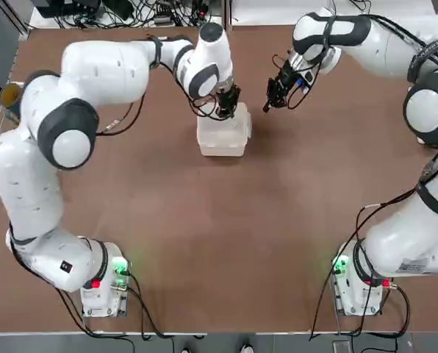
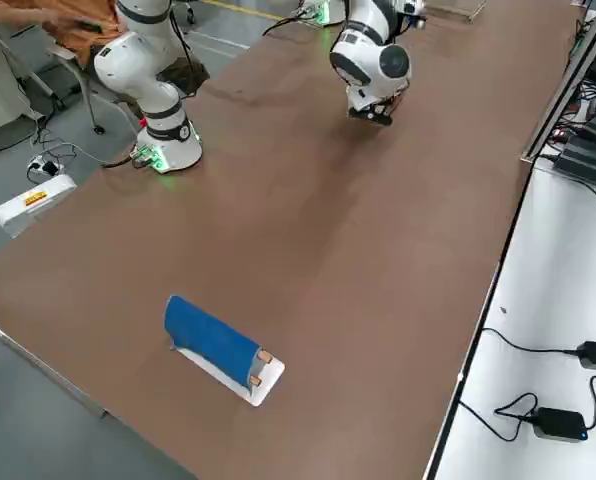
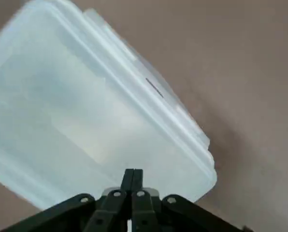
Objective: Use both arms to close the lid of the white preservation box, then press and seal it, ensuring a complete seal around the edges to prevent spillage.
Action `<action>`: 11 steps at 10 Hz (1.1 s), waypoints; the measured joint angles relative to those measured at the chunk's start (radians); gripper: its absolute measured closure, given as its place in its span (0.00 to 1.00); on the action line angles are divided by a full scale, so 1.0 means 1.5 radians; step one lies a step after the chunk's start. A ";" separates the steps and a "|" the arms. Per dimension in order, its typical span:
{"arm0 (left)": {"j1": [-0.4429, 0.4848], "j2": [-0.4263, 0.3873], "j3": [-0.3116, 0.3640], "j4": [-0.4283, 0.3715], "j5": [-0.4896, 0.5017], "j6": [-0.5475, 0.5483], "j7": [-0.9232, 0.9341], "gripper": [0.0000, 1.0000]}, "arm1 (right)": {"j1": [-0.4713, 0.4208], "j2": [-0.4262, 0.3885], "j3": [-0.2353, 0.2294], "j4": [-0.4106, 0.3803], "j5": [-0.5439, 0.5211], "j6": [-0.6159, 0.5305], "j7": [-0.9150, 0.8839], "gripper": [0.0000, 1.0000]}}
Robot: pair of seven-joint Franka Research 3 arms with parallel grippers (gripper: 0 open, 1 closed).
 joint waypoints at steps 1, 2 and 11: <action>-0.005 0.003 0.000 0.006 0.002 0.002 -0.004 0.99 | 0.004 0.000 0.000 -0.015 0.024 0.018 -0.019 0.99; -0.010 0.007 0.001 0.009 0.003 0.006 -0.005 0.99 | 0.008 0.000 0.000 -0.030 0.054 0.030 -0.047 0.99; -0.018 0.015 -0.006 0.015 0.081 0.002 -0.063 0.99 | 0.068 0.000 -0.001 -0.059 0.111 0.089 -0.082 0.99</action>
